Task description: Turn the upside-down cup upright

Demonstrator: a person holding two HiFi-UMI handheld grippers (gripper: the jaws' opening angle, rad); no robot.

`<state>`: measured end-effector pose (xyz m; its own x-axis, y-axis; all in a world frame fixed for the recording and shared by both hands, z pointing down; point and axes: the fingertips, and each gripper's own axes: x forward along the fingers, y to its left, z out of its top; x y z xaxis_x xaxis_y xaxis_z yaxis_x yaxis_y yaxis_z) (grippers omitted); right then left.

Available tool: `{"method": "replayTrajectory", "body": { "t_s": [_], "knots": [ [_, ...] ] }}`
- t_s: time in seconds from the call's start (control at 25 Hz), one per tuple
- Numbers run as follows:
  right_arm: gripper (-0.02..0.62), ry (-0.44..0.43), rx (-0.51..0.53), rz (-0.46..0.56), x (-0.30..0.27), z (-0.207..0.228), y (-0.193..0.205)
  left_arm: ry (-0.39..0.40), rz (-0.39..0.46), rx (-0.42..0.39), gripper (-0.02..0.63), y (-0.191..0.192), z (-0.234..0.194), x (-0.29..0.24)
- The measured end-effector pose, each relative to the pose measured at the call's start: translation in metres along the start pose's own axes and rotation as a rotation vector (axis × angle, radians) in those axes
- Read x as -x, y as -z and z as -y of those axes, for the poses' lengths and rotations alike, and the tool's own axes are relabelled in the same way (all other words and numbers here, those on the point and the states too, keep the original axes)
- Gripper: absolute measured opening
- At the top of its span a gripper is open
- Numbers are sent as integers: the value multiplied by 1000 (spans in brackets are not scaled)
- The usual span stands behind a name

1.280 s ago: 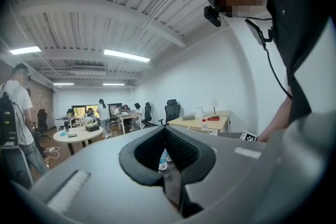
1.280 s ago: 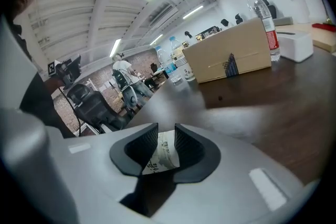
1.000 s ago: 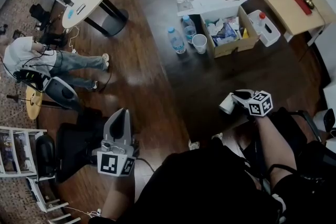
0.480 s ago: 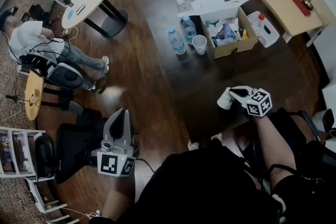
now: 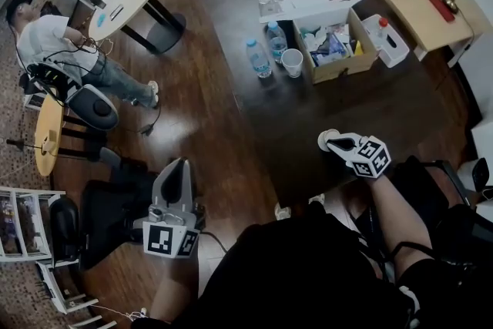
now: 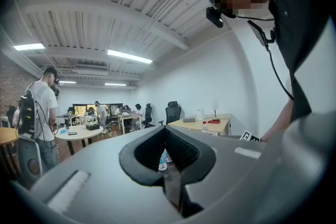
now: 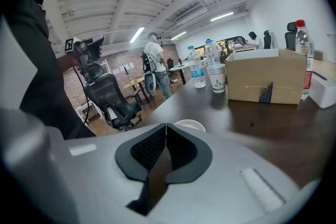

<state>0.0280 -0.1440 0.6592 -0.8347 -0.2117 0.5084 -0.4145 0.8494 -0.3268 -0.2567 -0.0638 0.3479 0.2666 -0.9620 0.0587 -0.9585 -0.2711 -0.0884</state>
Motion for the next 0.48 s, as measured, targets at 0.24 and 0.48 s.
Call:
{"method": "replayTrajectory", "body": {
  "t_s": [0.24, 0.48],
  "knots": [
    [9, 33, 46, -16, -7, -7, 3, 6, 5, 3, 0, 1, 1, -2],
    [93, 15, 51, -41, -11, -12, 2, 15, 10, 2, 0, -1, 5, -4]
  ]
}}
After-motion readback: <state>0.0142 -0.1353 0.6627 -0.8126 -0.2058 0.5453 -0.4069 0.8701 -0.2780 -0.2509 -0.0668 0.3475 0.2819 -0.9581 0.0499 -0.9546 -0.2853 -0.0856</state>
